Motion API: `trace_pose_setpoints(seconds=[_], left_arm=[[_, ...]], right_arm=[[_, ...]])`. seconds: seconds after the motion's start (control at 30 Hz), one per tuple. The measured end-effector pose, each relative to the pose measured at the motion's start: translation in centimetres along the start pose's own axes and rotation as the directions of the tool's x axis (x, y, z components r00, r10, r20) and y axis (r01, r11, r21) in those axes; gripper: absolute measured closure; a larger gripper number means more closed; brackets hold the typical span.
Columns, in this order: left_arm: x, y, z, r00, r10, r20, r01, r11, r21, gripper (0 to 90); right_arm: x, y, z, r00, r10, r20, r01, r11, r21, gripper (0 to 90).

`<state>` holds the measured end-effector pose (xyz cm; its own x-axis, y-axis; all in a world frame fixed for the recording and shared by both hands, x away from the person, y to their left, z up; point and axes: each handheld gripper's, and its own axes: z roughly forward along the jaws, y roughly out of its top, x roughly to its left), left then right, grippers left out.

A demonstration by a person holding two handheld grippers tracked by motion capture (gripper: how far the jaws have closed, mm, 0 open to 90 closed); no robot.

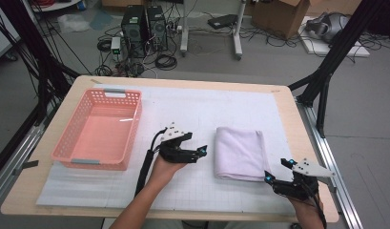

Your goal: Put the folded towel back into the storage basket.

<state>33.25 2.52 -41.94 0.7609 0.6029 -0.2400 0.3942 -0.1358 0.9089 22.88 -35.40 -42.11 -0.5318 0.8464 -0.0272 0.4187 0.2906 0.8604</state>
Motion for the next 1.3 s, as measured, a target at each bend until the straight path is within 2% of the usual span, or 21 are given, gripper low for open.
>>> trace_pose_setpoints(seconds=[0.2,0.3,0.43,0.53,0.6,0.63,0.67,0.77,0.83,0.87,0.9,1.0,1.13,1.17,1.3], left_arm=[[-0.4,0.5,3.0,0.9999,-0.006,0.015,0.005,0.9983,0.059,21.6],[-0.6,0.5,3.7,0.9996,-0.016,0.024,0.014,0.9979,0.063,22.3],[-1.0,-0.1,5.3,0.9988,-0.027,0.042,0.022,0.9929,0.117,22.5],[-1.2,-0.3,5.9,0.9986,-0.032,0.043,0.026,0.9906,0.134,22.4],[-1.5,-0.4,6.4,0.9984,-0.035,0.044,0.028,0.9876,0.155,22.4],[-1.9,-0.6,7.0,0.9983,-0.030,0.049,0.020,0.9816,0.190,22.4],[-1.9,-0.6,7.0,0.9983,-0.030,0.049,0.020,0.9816,0.190,22.4],[-2.3,-0.8,7.7,0.9990,-0.022,0.038,0.012,0.9700,0.243,22.4],[-2.4,-0.9,8.0,0.9990,-0.036,0.025,0.028,0.9638,0.265,22.5],[-2.4,-0.9,8.0,0.9990,-0.036,0.025,0.028,0.9638,0.265,22.8],[-2.2,-1.0,8.2,0.9980,-0.058,0.027,0.048,0.9582,0.282,23.4],[-2.0,-1.0,8.1,0.9976,-0.063,0.028,0.053,0.9574,0.284,26.0],[-2.1,-0.9,8.1,0.9962,-0.076,0.041,0.061,0.9553,0.289,39.0],[-2.1,-1.0,8.2,0.9938,-0.088,0.068,0.064,0.9535,0.295,45.7],[-2.2,-1.0,8.1,0.9921,-0.088,0.089,0.059,0.9553,0.290,62.7]], right_arm=[[0.1,0.0,0.1,1.0000,-0.004,-0.005,0.004,1.0000,0.001,20.8],[0.0,0.0,0.1,1.0000,-0.003,-0.004,0.003,1.0000,0.001,20.8],[0.0,0.0,0.1,1.0000,-0.004,-0.005,0.004,1.0000,0.003,20.8],[0.1,0.1,0.2,1.0000,-0.007,-0.006,0.007,1.0000,0.003,20.9],[0.1,0.1,0.2,0.9999,-0.011,-0.008,0.011,0.9999,0.004,20.9],[0.1,0.1,0.2,0.9999,-0.013,-0.009,0.013,0.9999,0.005,20.8],[0.2,0.1,0.2,0.9999,-0.009,-0.010,0.009,0.9999,0.009,20.9],[0.2,0.1,0.3,0.9999,-0.008,-0.010,0.008,0.9999,0.008,20.9],[0.2,0.1,0.2,0.9999,-0.010,-0.012,0.010,0.9999,0.007,20.9],[0.2,0.1,0.2,0.9999,-0.012,-0.010,0.012,0.9999,0.008,20.8],[0.1,0.1,0.2,0.9999,-0.012,-0.011,0.012,0.9999,0.009,20.9],[0.1,0.1,0.2,0.9999,-0.011,-0.011,0.011,0.9999,0.009,20.9],[0.2,0.0,0.4,0.9999,-0.011,-0.013,0.012,0.9999,0.008,20.9],[0.1,0.1,0.3,0.9998,-0.015,-0.012,0.015,0.9998,0.011,20.9],[0.2,0.0,0.3,0.9999,-0.009,-0.012,0.009,0.9999,0.011,20.9]])
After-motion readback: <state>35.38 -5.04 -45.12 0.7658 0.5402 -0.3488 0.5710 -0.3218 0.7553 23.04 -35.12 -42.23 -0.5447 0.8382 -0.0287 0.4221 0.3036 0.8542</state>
